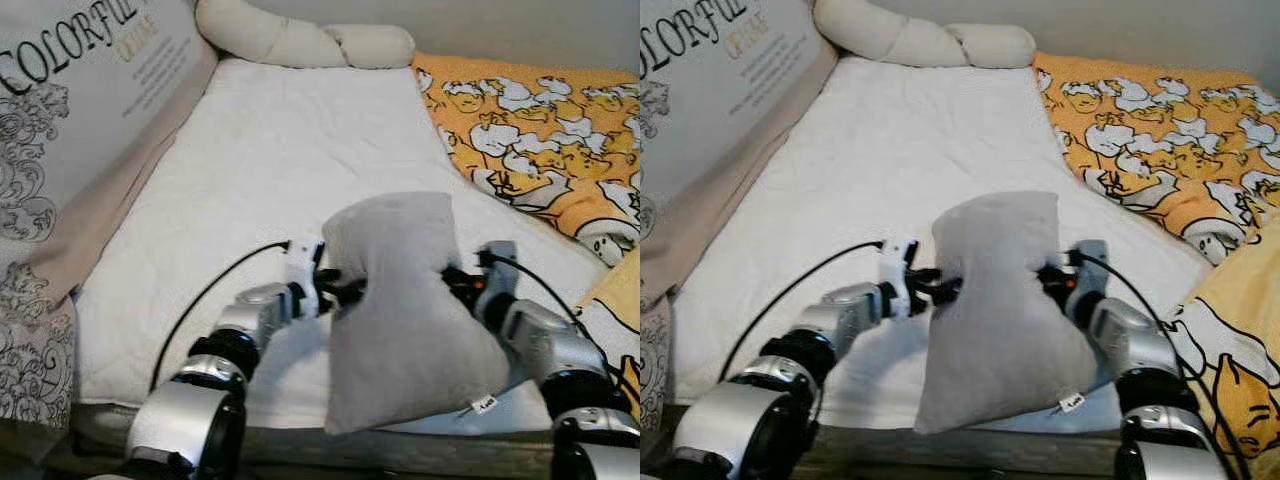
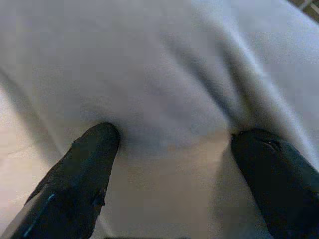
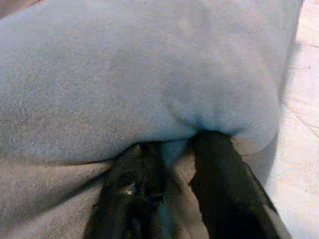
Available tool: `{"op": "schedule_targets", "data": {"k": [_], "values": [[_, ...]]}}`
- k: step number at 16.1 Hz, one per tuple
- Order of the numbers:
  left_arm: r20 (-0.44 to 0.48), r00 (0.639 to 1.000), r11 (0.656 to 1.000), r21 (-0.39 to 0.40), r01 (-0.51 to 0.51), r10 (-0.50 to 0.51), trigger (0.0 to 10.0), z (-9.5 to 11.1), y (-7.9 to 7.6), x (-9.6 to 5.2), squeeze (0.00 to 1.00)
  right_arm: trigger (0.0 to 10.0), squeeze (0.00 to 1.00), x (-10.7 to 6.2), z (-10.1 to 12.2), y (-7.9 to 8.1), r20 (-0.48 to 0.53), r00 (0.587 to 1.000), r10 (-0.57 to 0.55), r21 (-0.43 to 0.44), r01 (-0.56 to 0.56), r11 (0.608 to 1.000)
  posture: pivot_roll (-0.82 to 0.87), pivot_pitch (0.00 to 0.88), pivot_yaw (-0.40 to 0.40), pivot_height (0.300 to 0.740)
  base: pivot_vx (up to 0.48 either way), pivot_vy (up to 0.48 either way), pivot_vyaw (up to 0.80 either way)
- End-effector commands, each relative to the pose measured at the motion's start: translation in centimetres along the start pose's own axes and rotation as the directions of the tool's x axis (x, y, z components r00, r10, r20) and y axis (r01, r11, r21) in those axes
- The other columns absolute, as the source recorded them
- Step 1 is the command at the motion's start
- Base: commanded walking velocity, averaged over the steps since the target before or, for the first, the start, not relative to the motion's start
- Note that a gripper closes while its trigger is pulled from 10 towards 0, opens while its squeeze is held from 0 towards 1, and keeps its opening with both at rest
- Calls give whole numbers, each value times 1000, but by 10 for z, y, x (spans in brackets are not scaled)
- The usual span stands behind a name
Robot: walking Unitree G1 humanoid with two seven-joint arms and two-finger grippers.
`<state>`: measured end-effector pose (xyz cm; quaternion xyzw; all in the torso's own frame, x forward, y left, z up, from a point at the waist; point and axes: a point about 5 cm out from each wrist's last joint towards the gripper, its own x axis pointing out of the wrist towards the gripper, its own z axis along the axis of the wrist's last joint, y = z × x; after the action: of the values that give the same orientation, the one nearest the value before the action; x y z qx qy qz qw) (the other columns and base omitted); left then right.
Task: Clean up the room
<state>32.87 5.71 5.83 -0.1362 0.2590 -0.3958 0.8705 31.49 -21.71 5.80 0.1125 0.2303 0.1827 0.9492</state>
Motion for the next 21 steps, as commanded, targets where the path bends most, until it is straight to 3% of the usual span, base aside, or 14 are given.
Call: {"op": "schedule_targets", "data": {"k": [1, 2, 3, 6, 8, 12, 13, 14, 15, 16, 17, 19, 20, 21], "values": [[-35, 999, 999, 40, 21, -19, 10000, 0, -8, 6, 0, 10000, 1000, 10, 10, 15, 20, 998, 57, -39, -56, 998, 14, 0, -45, 740, 0, 0, 0], [-68, 997, 998, 53, -19, 22, 10000, -4, -7, 8, 0, 10000, 1000, 17, 10, 28, 14, 994, 106, -46, -105, 993, 15, 0, -45, 740, 0, 0, 0], [-63, 998, 998, 54, -17, 21, 10000, -2, -8, 9, 0, 10000, 0, 20, 9, 35, 10, 992, 128, -50, -127, 991, 15, 0, -44, 740, 0, 0, 0], [-4, 1000, 1000, 20, 12, -12, 10000, 12, -14, 12, 0, 10000, 0, 34, 17, 60, 29, 979, 200, -73, -197, 978, 19, 0, -43, 740, 0, 0, 0], [91, 995, 998, 55, 38, -42, 10000, 42, -16, 11, 0, 10000, 0, 44, 37, 81, 103, 961, 258, -54, -254, 966, 22, 0, -39, 740, 0, 0, 0], [91, 995, 998, 55, 38, -42, 10000, 42, -16, 11, 0, 10000, 0, 44, 37, 81, 103, 961, 258, -54, -254, 966, 22, 0, -39, 740, 0, 0, 0], [138, 989, 998, 40, 54, -59, 10000, 53, -17, 8, 0, 10000, 0, 45, 42, 85, 120, 956, 269, -48, -265, 963, 26, 0, -41, 740, 0, 0, 0], [210, 972, 990, 117, 79, -103, 10000, 80, -12, -14, 0, 10000, 0, 43, 32, 80, 90, 963, 256, -30, -254, 967, 43, 0, -51, 740, 0, 0, 0], [205, 974, 988, 136, 66, -94, 10000, 80, -9, -18, 0, 10000, 0, 42, 26, 77, 66, 968, 243, -19, -243, 970, 43, 0, -51, 740, 0, 0, 0], [142, 990, 982, 190, -8, -20, 10000, 70, 5, -25, 0, 10000, 78, 37, 3, 64, -36, 983, 180, 9, -180, 984, 40, 0, -49, 740, 0, 0, 0], [109, 993, 969, 235, -78, 54, 10000, 65, 15, -29, 0, 10000, 1000, 33, -7, 55, -70, 988, 139, 12, -138, 990, 38, 0, -49, 740, 0, 0, 0], [77, 989, 940, 308, -145, 128, 10000, 61, 26, -35, 0, 10000, 1000, 27, -16, 44, -90, 992, 88, 22, -86, 996, 36, 0, -47, 740, 0, 0, 0], [91, 981, 931, 310, -190, 170, 10000, 60, 35, -48, 0, 10000, 1000, 13, -23, 24, -92, 995, 35, 83, -27, 996, 31, 0, -45, 740, 0, 0, 0], [100, 981, 935, 299, -191, 168, 10000, 61, 37, -52, 0, 10000, 1000, 9, -24, 19, -93, 995, 28, 92, -19, 996, 30, 0, -45, 740, 0, 0, 0]]}}
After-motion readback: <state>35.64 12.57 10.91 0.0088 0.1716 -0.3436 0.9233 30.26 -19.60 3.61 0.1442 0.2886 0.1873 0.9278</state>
